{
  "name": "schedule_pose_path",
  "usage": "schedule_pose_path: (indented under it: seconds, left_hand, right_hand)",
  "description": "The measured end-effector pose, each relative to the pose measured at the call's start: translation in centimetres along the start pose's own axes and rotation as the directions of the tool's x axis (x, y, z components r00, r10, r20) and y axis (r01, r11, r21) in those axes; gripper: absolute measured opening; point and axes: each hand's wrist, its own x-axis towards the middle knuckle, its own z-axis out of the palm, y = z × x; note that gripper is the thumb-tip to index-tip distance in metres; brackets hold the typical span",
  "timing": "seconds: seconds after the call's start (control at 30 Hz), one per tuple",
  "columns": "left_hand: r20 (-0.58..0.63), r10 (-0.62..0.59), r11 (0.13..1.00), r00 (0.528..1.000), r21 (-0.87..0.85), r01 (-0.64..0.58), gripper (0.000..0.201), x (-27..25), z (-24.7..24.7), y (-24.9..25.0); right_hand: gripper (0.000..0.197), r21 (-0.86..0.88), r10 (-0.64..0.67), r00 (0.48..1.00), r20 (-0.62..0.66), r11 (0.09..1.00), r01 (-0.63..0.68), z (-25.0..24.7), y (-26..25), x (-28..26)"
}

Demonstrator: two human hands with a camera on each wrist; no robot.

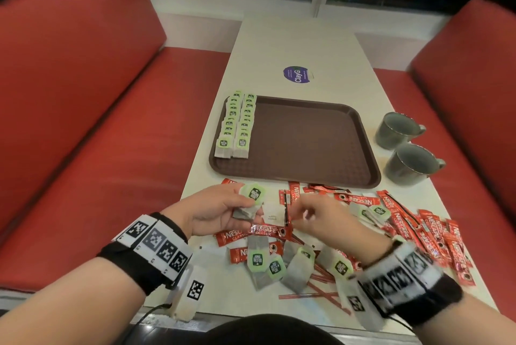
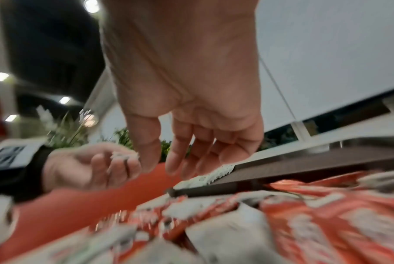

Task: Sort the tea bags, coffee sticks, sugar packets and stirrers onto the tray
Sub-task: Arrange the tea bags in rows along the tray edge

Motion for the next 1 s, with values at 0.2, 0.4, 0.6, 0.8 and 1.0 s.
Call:
schedule_pose_path:
  seconds: [0.2,0.4,0.6,0.8,1.0]
  left_hand:
    - [-0.139,-0.003,0.998,0.99,-0.056,-0.005,0.022,0.0,-1.3,-1.1]
    - [-0.147,0.01,0.997,0.989,-0.073,-0.021,0.023,0.4,-0.9,-1.2]
    - [-0.11,0.019,0.999,0.994,-0.033,-0.023,0.015,0.2,-0.2,-0.9]
    - [-0.08,0.037,0.999,0.996,0.033,-0.035,0.016,-0.3,0.1,-0.7]
    - [-0.087,0.05,0.997,0.995,0.062,-0.044,0.027,-0.9,-0.1,-0.2]
  right_hand:
    - [0.047,-0.501,0.089,0.991,0.097,0.865,-0.029,3.7,2.2,-2.9]
    - [0.014,-0.311,0.131,0.991,0.019,0.943,-0.119,4.3,2.1,-2.6]
    - [0.017,0.069,0.175,0.984,0.021,0.982,-0.176,2.5,2.6,-2.7]
    - [0.004,0.554,0.203,0.979,0.03,0.812,-0.186,0.5,2.1,-2.5]
    - [0.009,0.57,0.146,0.988,0.048,0.809,-0.147,0.0,2.0,-2.0]
